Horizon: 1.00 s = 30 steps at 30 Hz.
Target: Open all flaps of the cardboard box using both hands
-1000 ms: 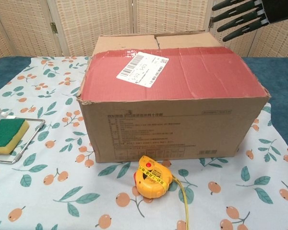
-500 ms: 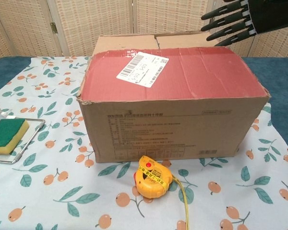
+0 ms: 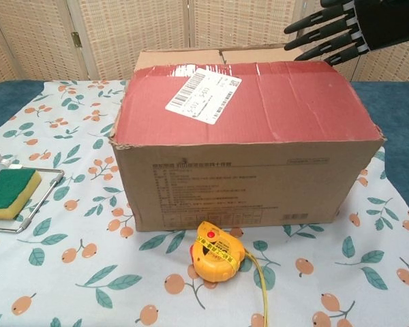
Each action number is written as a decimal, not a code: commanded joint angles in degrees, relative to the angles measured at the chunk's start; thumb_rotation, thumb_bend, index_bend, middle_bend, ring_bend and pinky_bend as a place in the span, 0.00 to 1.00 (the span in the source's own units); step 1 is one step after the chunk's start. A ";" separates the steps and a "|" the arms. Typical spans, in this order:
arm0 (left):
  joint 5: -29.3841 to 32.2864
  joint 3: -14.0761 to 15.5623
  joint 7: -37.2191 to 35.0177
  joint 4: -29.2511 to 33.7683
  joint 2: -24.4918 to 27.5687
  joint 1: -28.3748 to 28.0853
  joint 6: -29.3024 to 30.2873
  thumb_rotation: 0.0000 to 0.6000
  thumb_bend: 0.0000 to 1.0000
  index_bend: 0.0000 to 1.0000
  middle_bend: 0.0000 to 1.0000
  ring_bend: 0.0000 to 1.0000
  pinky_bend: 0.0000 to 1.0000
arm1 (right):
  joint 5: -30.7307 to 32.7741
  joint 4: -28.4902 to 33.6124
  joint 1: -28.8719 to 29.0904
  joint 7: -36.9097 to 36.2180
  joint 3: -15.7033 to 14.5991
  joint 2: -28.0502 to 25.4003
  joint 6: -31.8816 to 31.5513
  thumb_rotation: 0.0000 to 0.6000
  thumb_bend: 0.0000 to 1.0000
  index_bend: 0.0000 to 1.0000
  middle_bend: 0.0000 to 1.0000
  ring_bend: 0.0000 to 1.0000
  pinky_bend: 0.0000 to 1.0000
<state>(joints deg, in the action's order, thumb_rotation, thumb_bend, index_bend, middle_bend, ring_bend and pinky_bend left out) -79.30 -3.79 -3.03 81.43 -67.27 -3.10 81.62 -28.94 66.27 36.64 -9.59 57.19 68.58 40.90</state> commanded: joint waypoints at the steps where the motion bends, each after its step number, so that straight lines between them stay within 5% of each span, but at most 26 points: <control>1: -0.24 0.08 0.67 0.12 -0.15 -0.03 0.22 1.00 0.35 0.00 0.04 0.00 0.00 | 0.96 2.64 -1.43 0.77 0.64 -1.79 0.73 0.77 0.34 0.00 0.00 0.07 0.15; 12: -0.03 0.03 3.44 0.31 -0.90 -0.03 0.77 1.00 0.35 0.00 0.04 0.00 0.00 | 4.91 20.88 -12.30 2.04 9.54 -13.32 -0.66 0.77 0.34 0.00 0.00 0.07 0.15; 19: -0.40 0.22 4.57 0.65 -1.13 -0.07 1.05 1.00 0.35 0.00 0.04 0.00 0.00 | 8.59 38.55 -28.19 8.13 24.09 -20.57 0.51 0.77 0.34 0.00 0.00 0.07 0.14; 24: -0.85 0.34 5.37 1.31 -1.10 0.35 2.18 1.00 0.35 0.00 0.04 0.00 0.00 | 10.12 47.64 -45.05 15.16 34.37 -21.66 7.14 0.77 0.34 0.00 0.00 0.04 0.14; 30: -1.37 0.49 6.15 2.01 -1.09 0.52 2.87 1.00 0.35 0.00 0.05 0.00 0.00 | 8.15 50.86 -60.36 24.85 34.97 -18.45 14.33 0.80 0.34 0.00 0.00 0.01 0.20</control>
<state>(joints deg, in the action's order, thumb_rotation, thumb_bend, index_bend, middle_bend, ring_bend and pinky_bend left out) -80.64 -3.29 3.17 83.40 -68.37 -2.59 84.47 -20.28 113.36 -16.13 8.90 89.84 49.12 50.30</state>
